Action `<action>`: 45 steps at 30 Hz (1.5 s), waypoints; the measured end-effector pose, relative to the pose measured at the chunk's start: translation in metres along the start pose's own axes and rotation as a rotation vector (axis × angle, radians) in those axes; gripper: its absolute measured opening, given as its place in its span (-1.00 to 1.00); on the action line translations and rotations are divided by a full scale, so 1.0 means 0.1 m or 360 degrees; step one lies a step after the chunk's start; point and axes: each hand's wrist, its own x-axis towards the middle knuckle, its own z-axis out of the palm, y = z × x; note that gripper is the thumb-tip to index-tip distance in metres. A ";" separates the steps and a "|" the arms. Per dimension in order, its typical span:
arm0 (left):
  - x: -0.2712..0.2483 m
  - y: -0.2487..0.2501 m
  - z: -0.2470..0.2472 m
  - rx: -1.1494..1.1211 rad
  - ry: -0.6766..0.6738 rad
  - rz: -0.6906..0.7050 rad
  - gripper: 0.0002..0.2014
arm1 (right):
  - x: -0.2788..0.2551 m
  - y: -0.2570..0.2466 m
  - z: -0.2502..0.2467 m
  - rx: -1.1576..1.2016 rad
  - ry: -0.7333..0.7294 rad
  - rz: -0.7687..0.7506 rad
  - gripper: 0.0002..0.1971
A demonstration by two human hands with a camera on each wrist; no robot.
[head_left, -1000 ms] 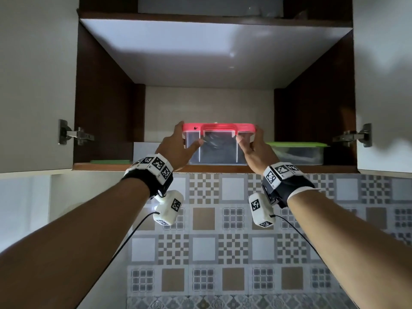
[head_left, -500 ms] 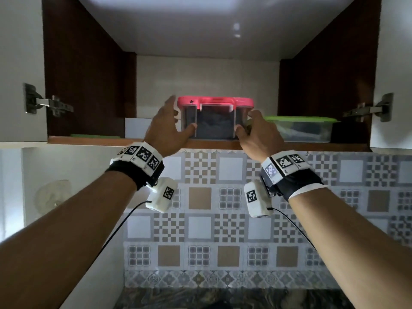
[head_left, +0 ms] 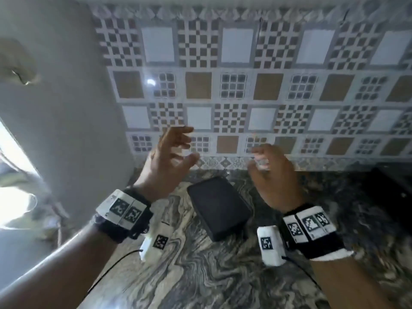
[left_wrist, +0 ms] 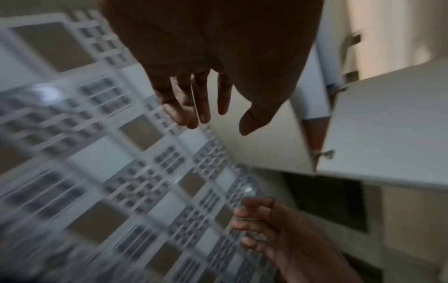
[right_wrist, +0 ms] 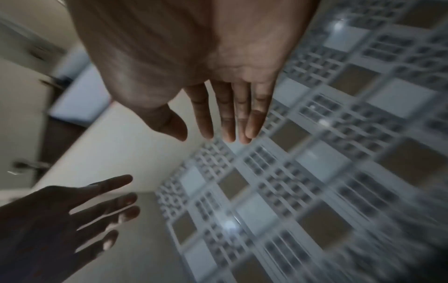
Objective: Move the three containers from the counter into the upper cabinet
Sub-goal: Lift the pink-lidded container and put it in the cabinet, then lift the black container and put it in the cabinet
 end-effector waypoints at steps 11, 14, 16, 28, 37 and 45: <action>-1.25 -1.47 1.50 0.0253 -0.0489 -0.1040 -0.15 | -0.94 1.58 1.31 -0.0106 -0.0505 0.0995 -0.52; -1.21 -1.63 1.77 0.0325 -0.0464 -0.1152 -0.06 | -0.73 1.76 1.46 -0.0098 -0.0590 0.1012 -0.38; -1.15 -1.70 1.87 0.0326 -0.0423 -0.1204 -0.02 | -0.59 1.86 1.53 -0.0066 -0.0669 0.1051 -0.27; -1.44 -1.83 1.76 -0.0317 -0.0293 -0.1347 -0.03 | -1.25 1.83 1.60 0.0183 -0.0574 0.1226 -0.15; -1.89 -1.35 1.04 -0.0579 -0.0080 -0.1077 -0.16 | -1.90 0.80 1.21 0.0574 -0.0265 0.1052 -0.04; -1.97 -0.48 -0.02 -0.0584 0.0136 -0.0680 -0.13 | -1.71 -0.47 0.72 0.0904 -0.0087 0.0675 0.07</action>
